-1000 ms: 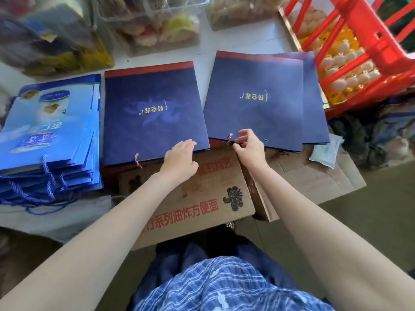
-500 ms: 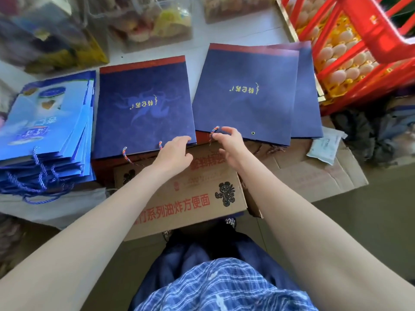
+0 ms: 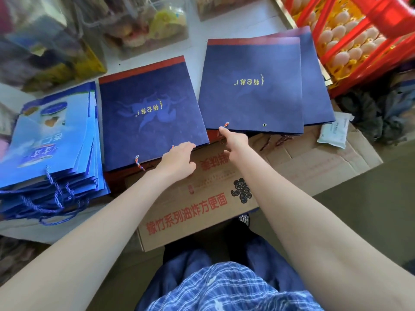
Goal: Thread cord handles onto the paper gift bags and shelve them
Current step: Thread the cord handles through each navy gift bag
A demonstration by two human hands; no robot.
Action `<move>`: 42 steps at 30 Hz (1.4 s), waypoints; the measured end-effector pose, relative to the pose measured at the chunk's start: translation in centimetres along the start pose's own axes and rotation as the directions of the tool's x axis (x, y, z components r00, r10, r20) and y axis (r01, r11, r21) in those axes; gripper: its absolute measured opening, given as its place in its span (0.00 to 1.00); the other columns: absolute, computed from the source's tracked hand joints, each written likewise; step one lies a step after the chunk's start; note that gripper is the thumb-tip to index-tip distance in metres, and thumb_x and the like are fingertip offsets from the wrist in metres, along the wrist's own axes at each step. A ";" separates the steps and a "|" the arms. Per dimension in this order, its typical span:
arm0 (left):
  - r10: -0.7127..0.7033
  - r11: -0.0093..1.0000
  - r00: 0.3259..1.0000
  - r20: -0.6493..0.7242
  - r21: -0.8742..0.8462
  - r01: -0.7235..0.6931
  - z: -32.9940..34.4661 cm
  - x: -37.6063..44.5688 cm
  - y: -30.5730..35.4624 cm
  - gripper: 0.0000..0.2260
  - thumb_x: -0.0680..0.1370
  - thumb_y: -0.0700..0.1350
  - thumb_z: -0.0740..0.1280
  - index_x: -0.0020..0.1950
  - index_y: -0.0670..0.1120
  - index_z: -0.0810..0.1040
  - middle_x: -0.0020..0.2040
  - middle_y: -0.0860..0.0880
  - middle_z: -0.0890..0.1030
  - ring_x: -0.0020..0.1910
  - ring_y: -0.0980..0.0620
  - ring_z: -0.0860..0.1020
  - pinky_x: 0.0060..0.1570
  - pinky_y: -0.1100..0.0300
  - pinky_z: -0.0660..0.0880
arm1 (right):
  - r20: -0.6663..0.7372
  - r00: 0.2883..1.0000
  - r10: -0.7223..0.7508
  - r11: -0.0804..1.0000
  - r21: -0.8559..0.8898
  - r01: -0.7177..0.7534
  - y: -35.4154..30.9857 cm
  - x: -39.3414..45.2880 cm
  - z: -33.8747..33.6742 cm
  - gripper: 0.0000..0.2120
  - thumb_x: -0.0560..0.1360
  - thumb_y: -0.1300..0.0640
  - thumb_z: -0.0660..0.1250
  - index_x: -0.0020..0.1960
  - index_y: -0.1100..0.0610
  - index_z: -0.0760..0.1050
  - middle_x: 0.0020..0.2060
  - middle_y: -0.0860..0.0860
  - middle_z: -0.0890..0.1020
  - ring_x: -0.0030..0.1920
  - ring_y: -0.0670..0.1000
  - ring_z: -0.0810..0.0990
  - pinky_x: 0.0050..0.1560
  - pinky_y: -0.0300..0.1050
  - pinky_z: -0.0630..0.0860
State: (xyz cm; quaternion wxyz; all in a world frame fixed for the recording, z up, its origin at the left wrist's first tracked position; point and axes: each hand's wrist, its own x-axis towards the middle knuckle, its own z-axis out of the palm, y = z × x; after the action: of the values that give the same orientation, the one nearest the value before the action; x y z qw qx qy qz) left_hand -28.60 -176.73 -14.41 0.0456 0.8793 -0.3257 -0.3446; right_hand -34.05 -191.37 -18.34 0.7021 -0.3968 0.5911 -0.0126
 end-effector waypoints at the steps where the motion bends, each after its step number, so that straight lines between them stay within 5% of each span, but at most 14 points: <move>1: 0.018 1.000 1.000 0.013 -0.001 -0.018 -0.1 0.1 -0.6 0.24 0.77 0.40 0.59 0.74 0.45 0.60 0.74 0.48 0.61 0.72 0.44 0.61 0.70 0.48 0.60 | -0.021 1.000 0.012 1.000 0.024 -0.012 0.0 0.1 0.5 0.20 0.73 0.54 0.71 0.61 0.61 0.72 0.53 0.53 0.75 0.50 0.52 0.71 0.49 0.45 0.69; 4: 0.108 0.994 0.992 0.059 -0.017 -0.107 -0.8 0.3 -2.2 0.25 0.77 0.40 0.59 0.74 0.45 0.59 0.74 0.48 0.61 0.72 0.47 0.61 0.68 0.52 0.62 | -0.135 0.990 -0.033 0.998 0.041 0.039 0.1 -0.1 1.4 0.05 0.73 0.59 0.70 0.45 0.60 0.76 0.43 0.53 0.75 0.41 0.50 0.72 0.41 0.43 0.68; 6: 0.173 0.985 0.980 0.098 -0.017 -0.173 -1.3 0.5 -3.1 0.24 0.77 0.40 0.59 0.74 0.45 0.59 0.74 0.49 0.61 0.72 0.48 0.61 0.68 0.54 0.62 | -0.208 0.975 -0.078 0.991 0.088 0.098 0.3 -0.4 1.2 0.10 0.73 0.60 0.66 0.34 0.58 0.71 0.33 0.51 0.74 0.30 0.48 0.68 0.32 0.40 0.63; 13: 0.269 0.959 0.947 0.176 0.037 -0.280 -2.5 0.2 -4.5 0.24 0.77 0.40 0.58 0.73 0.44 0.61 0.73 0.46 0.64 0.70 0.47 0.64 0.65 0.57 0.64 | -0.462 0.870 -0.175 0.855 0.366 0.367 0.4 -4.5 -2.2 0.13 0.74 0.63 0.59 0.31 0.59 0.68 0.21 0.48 0.76 0.24 0.47 0.75 0.29 0.37 0.67; 16: 0.370 0.928 0.929 0.028 0.025 -0.371 -3.2 -0.1 -2.3 0.22 0.77 0.42 0.60 0.71 0.43 0.64 0.69 0.44 0.68 0.67 0.45 0.68 0.62 0.56 0.65 | -0.434 0.859 -0.272 0.849 0.312 0.427 0.4 -6.9 -3.7 0.11 0.75 0.63 0.58 0.34 0.60 0.70 0.26 0.51 0.76 0.19 0.44 0.70 0.25 0.37 0.64; 20: 0.579 0.815 0.801 -0.153 0.110 -0.569 -2.9 -1.1 2.5 0.27 0.73 0.52 0.68 0.69 0.45 0.66 0.67 0.47 0.69 0.65 0.45 0.68 0.63 0.51 0.66 | -0.250 0.864 -0.436 0.874 0.112 0.473 1.4 -10.2 -5.8 0.04 0.76 0.63 0.64 0.43 0.61 0.75 0.30 0.54 0.76 0.19 0.42 0.65 0.21 0.33 0.60; 24: 0.584 0.812 0.760 -0.286 0.204 -0.547 -0.9 -2.4 6.9 0.24 0.73 0.54 0.69 0.64 0.46 0.70 0.62 0.47 0.70 0.61 0.45 0.69 0.57 0.52 0.67 | -0.041 0.841 -0.539 0.842 -0.054 0.537 2.4 -13.5 -8.3 0.08 0.75 0.62 0.67 0.49 0.67 0.79 0.28 0.53 0.74 0.22 0.42 0.63 0.22 0.31 0.58; 27: 0.545 0.838 0.790 -0.281 0.143 -0.527 -0.2 -2.4 8.2 0.17 0.74 0.51 0.69 0.59 0.45 0.72 0.58 0.44 0.72 0.58 0.44 0.70 0.53 0.50 0.70 | 0.064 0.830 -0.553 0.826 -0.085 0.557 2.8 -15.2 -10.1 0.11 0.76 0.63 0.65 0.50 0.72 0.77 0.31 0.56 0.74 0.22 0.42 0.62 0.23 0.31 0.58; 30: 0.529 0.847 0.810 -0.255 0.222 -0.483 -0.4 -1.7 7.9 0.11 0.76 0.45 0.65 0.57 0.45 0.74 0.57 0.44 0.72 0.57 0.43 0.71 0.47 0.52 0.70 | 0.078 0.824 -0.562 0.813 -0.129 0.567 2.8 -15.8 -11.7 0.08 0.77 0.63 0.64 0.50 0.66 0.79 0.33 0.54 0.76 0.25 0.43 0.62 0.23 0.31 0.58; 36: 0.497 0.867 0.847 -0.189 0.074 -0.492 0.5 -0.5 7.4 0.17 0.73 0.52 0.69 0.57 0.44 0.75 0.57 0.44 0.74 0.57 0.44 0.73 0.53 0.52 0.71 | 0.065 0.815 -0.576 0.812 -0.072 0.579 1.6 -17.2 -14.3 0.07 0.77 0.64 0.63 0.48 0.61 0.80 0.32 0.51 0.78 0.25 0.44 0.62 0.24 0.31 0.58; 42: 0.478 0.837 0.868 -0.131 0.367 -0.406 2.8 -1.1 9.0 0.15 0.75 0.45 0.66 0.58 0.40 0.69 0.58 0.41 0.69 0.58 0.41 0.69 0.45 0.51 0.69 | -0.019 0.750 -0.662 0.747 0.071 0.661 0.0 -19.6 -16.5 0.08 0.78 0.65 0.61 0.48 0.59 0.79 0.31 0.49 0.79 0.25 0.44 0.63 0.24 0.33 0.57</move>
State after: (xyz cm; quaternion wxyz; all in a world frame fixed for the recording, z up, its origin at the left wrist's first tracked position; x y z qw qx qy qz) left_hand -35.87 -182.69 -13.13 0.0130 0.8069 -0.5664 -0.1672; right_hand -53.82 -190.82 -2.00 0.6684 -0.5546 0.4089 -0.2801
